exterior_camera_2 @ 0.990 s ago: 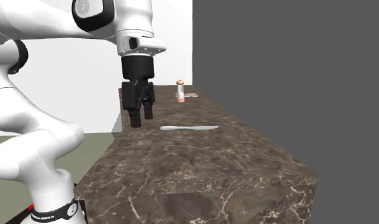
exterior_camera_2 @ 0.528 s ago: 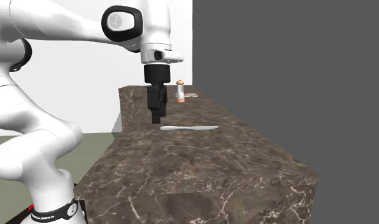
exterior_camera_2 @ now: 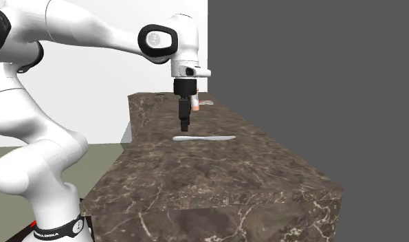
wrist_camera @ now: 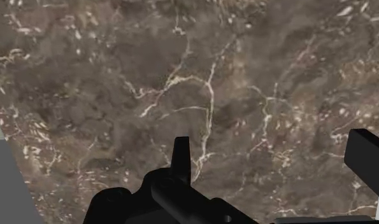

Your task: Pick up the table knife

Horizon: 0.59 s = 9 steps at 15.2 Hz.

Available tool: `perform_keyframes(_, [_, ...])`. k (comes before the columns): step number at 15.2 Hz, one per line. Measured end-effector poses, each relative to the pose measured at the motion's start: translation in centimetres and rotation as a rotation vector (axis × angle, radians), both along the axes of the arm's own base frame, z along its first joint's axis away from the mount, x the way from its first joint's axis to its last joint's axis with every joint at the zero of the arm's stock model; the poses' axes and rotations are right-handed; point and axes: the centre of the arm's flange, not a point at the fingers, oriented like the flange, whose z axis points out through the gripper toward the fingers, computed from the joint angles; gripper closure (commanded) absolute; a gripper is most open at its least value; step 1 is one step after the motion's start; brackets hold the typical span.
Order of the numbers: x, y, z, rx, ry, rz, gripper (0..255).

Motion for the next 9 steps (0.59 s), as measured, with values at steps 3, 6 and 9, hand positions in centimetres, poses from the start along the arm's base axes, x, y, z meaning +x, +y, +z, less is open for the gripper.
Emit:
perform_keyframes(3, [0.9, 3.7, -1.0, 0.006, 0.013, 0.021, 0])
perform_keyframes(6, [1.4, 7.5, -1.5, 0.012, 0.027, 0.043, 0])
perform_keyframes(9, [1.8, 11.5, -2.4, 0.017, 0.039, 0.064, 0])
